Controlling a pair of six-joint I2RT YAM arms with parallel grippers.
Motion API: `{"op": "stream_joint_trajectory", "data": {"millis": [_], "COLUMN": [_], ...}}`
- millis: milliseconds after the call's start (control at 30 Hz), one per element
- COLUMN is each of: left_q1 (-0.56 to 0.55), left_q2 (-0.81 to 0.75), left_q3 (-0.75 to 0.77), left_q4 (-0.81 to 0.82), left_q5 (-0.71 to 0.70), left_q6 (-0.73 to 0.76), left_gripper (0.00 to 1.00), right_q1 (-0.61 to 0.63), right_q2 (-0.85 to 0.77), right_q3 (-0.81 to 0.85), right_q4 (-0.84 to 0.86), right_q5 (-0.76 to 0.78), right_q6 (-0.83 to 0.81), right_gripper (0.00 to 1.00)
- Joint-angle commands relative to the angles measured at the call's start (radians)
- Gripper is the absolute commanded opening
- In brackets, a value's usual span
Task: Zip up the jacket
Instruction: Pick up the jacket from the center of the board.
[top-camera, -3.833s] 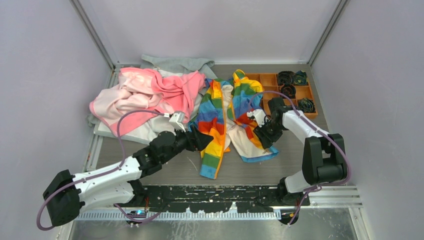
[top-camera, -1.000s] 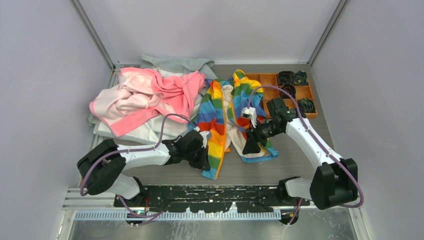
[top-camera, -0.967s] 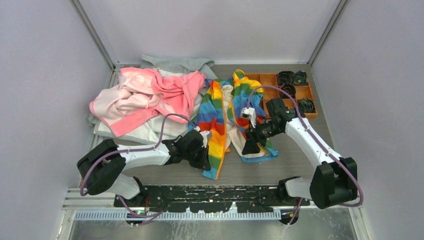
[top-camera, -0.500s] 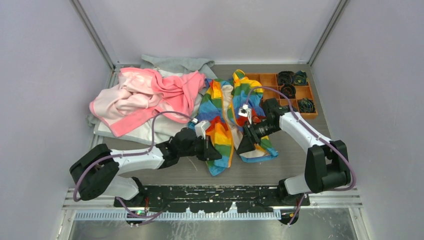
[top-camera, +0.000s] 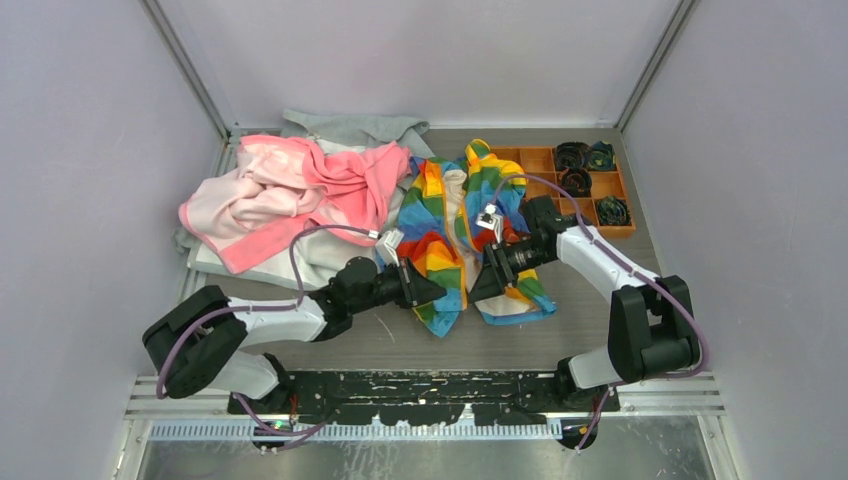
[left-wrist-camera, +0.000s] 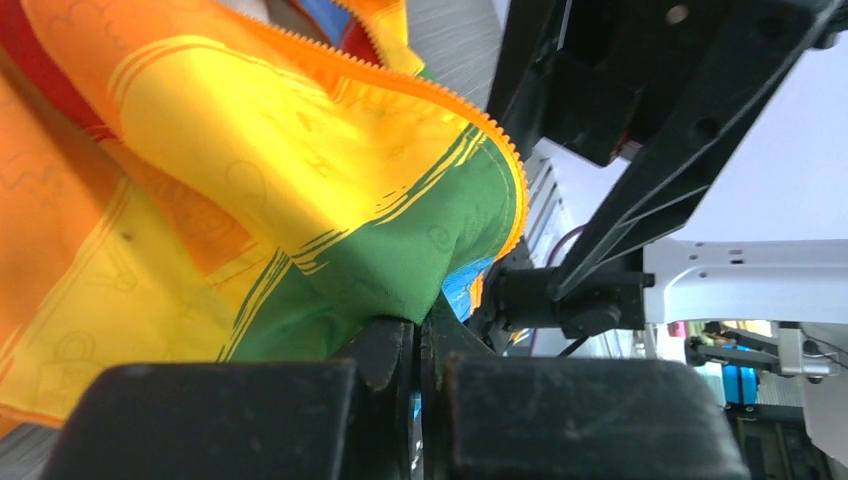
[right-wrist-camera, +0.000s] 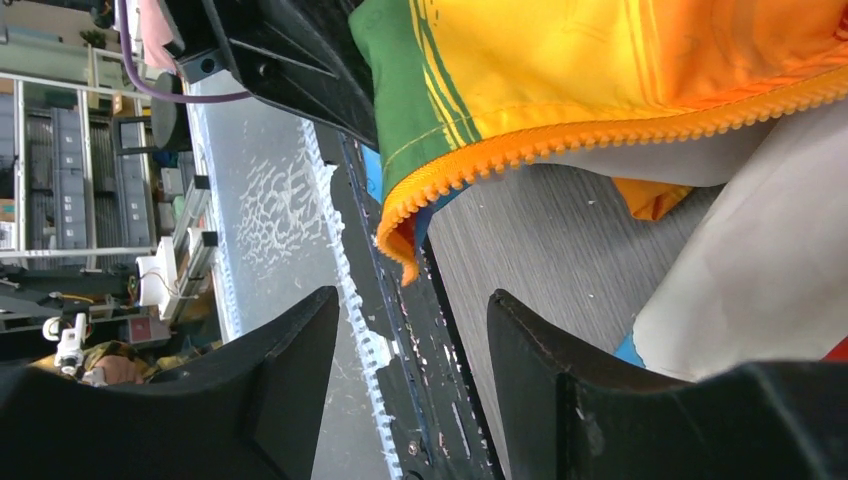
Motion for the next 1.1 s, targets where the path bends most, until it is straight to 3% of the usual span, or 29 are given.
{"op": "stream_joint_trajectory", "data": {"millis": [0, 267, 500, 567, 667, 767, 867, 1067], "left_q1": [0.005, 0.005, 0.005, 0.005, 0.005, 0.004, 0.005, 0.004], "left_q2": [0.03, 0.073, 0.074, 0.07, 0.067, 0.078, 0.087, 0.136], "left_q3": [0.021, 0.033, 0.041, 0.035, 0.027, 0.036, 0.049, 0.076], "left_q4": [0.182, 0.245, 0.242, 0.235, 0.234, 0.236, 0.237, 0.282], "left_q5": [-0.003, 0.043, 0.067, 0.074, 0.098, 0.139, 0.161, 0.212], "left_q6": [-0.046, -0.085, -0.084, -0.079, -0.069, -0.056, -0.048, -0.063], "left_gripper": [0.0, 0.0, 0.02, 0.11, 0.36, 0.49, 0.54, 0.55], "right_q1": [0.022, 0.05, 0.053, 0.053, 0.051, 0.052, 0.052, 0.053], "right_q2": [-0.011, -0.046, -0.043, -0.055, -0.07, -0.066, -0.055, -0.043], "right_q3": [-0.013, -0.052, -0.035, -0.022, -0.021, -0.016, -0.008, 0.004], "right_q4": [0.099, 0.236, 0.25, 0.226, 0.218, 0.201, 0.173, 0.148], "right_q5": [-0.027, -0.025, -0.072, -0.088, -0.106, -0.132, -0.14, -0.139], "right_q6": [0.08, 0.185, 0.209, 0.186, 0.173, 0.153, 0.123, 0.102], "right_gripper": [0.61, 0.51, 0.11, 0.05, 0.02, 0.01, 0.01, 0.01]}}
